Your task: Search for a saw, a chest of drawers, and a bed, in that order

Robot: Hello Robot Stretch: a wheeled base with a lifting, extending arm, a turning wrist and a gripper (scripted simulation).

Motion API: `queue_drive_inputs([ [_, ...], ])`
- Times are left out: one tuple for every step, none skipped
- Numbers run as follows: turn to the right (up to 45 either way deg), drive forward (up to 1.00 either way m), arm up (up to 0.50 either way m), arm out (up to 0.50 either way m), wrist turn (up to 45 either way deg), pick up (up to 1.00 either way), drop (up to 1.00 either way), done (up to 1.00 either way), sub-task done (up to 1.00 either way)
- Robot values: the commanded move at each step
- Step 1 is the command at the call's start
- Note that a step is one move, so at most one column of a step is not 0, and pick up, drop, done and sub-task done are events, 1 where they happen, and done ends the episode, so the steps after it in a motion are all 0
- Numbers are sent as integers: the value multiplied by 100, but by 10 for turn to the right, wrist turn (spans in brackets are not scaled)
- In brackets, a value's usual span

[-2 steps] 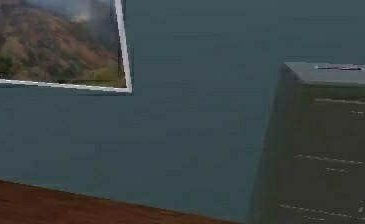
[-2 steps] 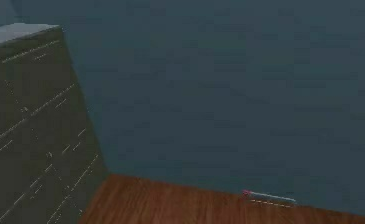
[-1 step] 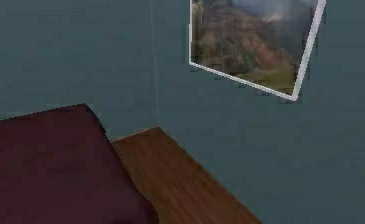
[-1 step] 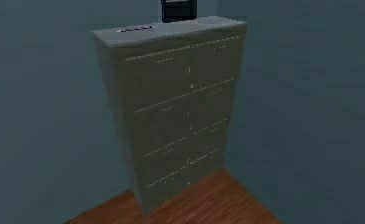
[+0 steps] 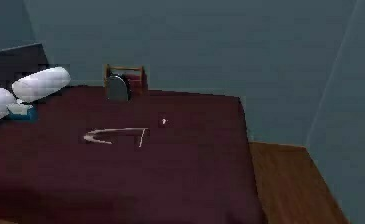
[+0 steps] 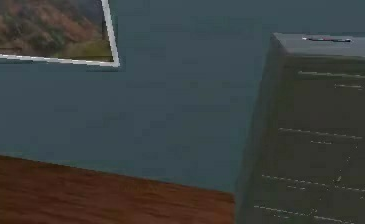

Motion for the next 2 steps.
queue_drive_inputs([
  [-240,0,0,0,0,0,0,0,0],
  [0,0,0,0,0,0,0,100,0],
])
